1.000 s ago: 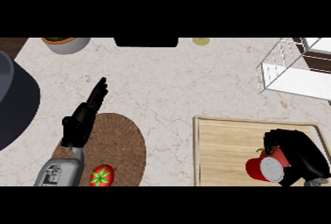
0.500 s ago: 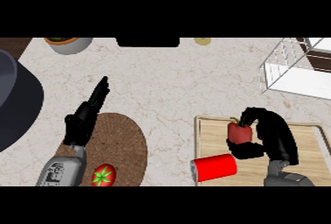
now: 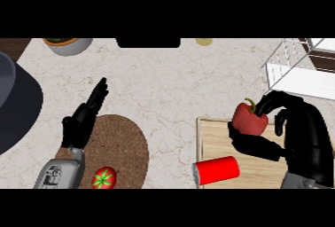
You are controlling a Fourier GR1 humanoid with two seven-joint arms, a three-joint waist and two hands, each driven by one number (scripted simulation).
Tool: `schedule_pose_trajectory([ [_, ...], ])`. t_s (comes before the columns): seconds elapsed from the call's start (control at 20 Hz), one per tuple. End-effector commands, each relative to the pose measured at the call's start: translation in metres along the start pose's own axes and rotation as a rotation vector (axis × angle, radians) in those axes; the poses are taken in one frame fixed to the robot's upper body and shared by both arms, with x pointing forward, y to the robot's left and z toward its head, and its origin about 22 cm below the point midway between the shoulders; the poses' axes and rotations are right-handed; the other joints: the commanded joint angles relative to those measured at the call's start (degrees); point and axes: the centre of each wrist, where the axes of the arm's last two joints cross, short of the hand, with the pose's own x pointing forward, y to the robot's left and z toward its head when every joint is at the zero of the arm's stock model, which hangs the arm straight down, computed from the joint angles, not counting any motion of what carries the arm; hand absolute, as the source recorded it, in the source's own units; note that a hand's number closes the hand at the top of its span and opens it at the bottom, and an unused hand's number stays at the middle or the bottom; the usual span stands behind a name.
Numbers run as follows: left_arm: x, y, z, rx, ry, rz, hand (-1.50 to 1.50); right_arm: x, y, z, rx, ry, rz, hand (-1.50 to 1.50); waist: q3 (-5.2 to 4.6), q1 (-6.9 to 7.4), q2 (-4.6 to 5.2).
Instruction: Pick the bell pepper from the tray and place it in the tiered shelf
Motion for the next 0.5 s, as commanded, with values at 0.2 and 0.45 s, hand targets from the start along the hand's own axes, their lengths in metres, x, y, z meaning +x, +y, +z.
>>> schedule_pose_trajectory([
  [0.2, 0.006, -0.006, 0.006, -0.01, -0.006, -0.001, 0.0, 0.056, -0.057, -0.003, -0.266, 0.025, 0.042, 1.5, 0.01, 0.43, 0.08],
  [0.45, -0.02, -0.006, 0.011, 0.002, 0.021, -0.005, 0.0, 0.052, -0.104, -0.009, -0.384, 0.03, 0.077, 1.5, 0.0, -0.21, 0.1],
])
